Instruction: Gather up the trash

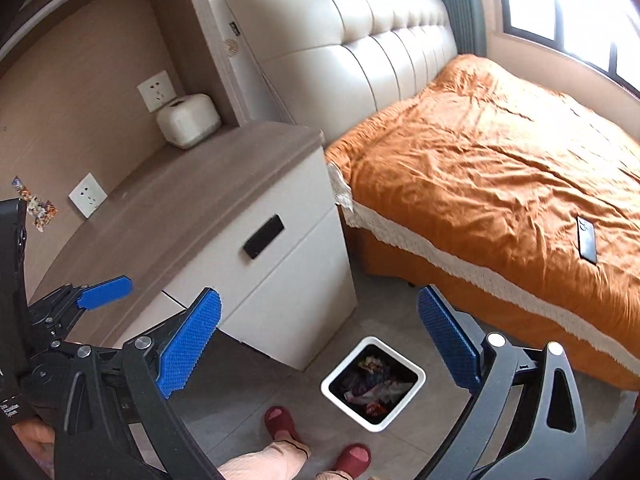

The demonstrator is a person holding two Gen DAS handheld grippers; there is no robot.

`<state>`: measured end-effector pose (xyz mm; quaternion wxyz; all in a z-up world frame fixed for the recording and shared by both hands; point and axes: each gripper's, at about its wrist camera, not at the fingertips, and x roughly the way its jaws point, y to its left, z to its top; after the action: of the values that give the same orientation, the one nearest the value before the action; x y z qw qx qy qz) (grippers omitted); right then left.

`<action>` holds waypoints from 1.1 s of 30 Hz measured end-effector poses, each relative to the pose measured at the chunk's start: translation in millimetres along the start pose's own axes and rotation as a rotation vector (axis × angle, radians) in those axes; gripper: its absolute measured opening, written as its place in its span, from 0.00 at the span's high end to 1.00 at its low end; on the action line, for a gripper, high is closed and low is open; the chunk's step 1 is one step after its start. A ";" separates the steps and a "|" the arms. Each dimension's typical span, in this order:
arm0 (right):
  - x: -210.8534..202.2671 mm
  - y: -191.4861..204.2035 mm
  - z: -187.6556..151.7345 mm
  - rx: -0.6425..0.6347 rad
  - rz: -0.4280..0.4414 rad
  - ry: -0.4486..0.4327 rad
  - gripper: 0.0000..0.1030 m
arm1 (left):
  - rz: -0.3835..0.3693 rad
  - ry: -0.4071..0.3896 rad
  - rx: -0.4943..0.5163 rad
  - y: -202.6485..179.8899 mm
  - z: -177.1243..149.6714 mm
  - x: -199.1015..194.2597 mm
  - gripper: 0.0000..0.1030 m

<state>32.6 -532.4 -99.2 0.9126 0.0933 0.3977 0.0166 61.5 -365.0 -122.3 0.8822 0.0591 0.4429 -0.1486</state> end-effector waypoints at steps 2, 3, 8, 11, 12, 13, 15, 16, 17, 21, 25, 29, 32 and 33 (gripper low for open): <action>-2.5 14.8 8.5 -0.020 0.053 -0.018 0.05 | 0.069 -0.030 -0.019 14.3 4.6 -18.0 0.05; -4.5 21.5 12.6 -0.032 0.073 -0.026 0.05 | 0.110 -0.050 -0.027 21.8 6.6 -27.8 0.05; -16.9 63.9 26.1 -0.083 0.128 -0.081 0.05 | 0.189 -0.097 -0.084 57.2 11.9 -61.4 0.05; -25.2 90.1 31.3 -0.084 0.150 -0.114 0.05 | 0.195 -0.115 -0.119 84.1 12.5 -74.8 0.05; -27.6 100.6 32.3 -0.088 0.156 -0.127 0.05 | 0.199 -0.126 -0.126 93.0 12.3 -79.0 0.05; -28.9 109.3 33.0 -0.094 0.157 -0.138 0.05 | 0.207 -0.135 -0.131 100.7 10.4 -83.2 0.05; -31.8 133.4 33.6 -0.114 0.144 -0.166 0.05 | 0.212 -0.148 -0.135 123.4 7.9 -93.7 0.05; -32.0 147.9 34.4 -0.122 0.137 -0.177 0.05 | 0.215 -0.152 -0.135 136.2 6.7 -98.6 0.05; -31.8 158.9 34.8 -0.124 0.137 -0.183 0.05 | 0.223 -0.161 -0.138 150.0 4.7 -104.4 0.05; -30.1 208.9 34.7 -0.129 0.148 -0.204 0.05 | 0.236 -0.182 -0.165 198.3 -2.4 -121.6 0.05; -28.5 256.8 28.1 -0.161 0.159 -0.202 0.05 | 0.246 -0.195 -0.197 244.4 -13.6 -138.5 0.05; -25.8 298.7 22.0 -0.194 0.170 -0.191 0.05 | 0.255 -0.207 -0.217 281.3 -24.9 -154.1 0.05; -25.7 322.0 18.3 -0.218 0.175 -0.188 0.05 | 0.266 -0.212 -0.232 303.4 -31.4 -160.3 0.05; -25.4 328.8 17.5 -0.226 0.175 -0.187 0.05 | 0.267 -0.213 -0.239 308.3 -32.7 -161.3 0.05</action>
<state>42.4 -214.8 -8.8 0.9453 0.0254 0.2971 0.1322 42.5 -31.0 -21.6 0.9367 -0.0040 0.3496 0.0176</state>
